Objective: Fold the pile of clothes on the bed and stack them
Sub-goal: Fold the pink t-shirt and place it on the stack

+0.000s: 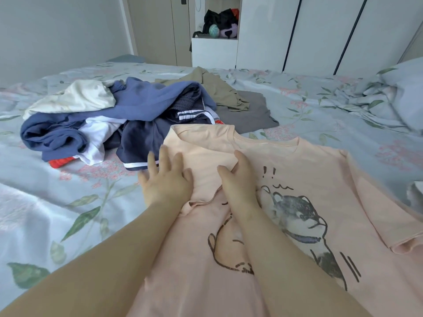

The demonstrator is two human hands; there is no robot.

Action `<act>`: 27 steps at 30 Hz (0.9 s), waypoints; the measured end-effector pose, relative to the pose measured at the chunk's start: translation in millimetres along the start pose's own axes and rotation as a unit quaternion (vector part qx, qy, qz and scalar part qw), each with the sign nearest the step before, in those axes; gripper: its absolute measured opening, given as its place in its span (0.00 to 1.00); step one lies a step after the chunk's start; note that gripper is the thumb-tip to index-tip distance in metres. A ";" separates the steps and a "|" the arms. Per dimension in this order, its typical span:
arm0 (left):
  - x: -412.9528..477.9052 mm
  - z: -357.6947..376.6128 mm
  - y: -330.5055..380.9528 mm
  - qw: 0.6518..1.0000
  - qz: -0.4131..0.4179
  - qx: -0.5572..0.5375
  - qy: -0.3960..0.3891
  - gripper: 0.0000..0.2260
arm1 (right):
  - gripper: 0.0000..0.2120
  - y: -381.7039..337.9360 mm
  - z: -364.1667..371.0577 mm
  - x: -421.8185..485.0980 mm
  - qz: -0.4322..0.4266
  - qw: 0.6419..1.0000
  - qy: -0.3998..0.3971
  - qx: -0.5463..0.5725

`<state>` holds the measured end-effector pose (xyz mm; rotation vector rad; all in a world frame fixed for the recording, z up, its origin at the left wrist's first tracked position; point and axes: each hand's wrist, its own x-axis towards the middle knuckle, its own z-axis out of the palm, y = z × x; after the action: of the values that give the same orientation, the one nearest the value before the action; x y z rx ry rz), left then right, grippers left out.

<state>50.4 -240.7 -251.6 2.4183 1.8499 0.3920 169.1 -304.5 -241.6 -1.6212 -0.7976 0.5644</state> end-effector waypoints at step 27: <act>-99.9 5.7 97.0 0.984 0.157 0.015 -0.081 0.27 | 0.23 30.4 -216.8 -66.3 0.099 0.836 0.228 -0.489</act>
<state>118.7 -362.2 -252.5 2.6769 1.4247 0.1768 291.4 -497.5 -232.2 -2.6672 -0.5645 -0.1819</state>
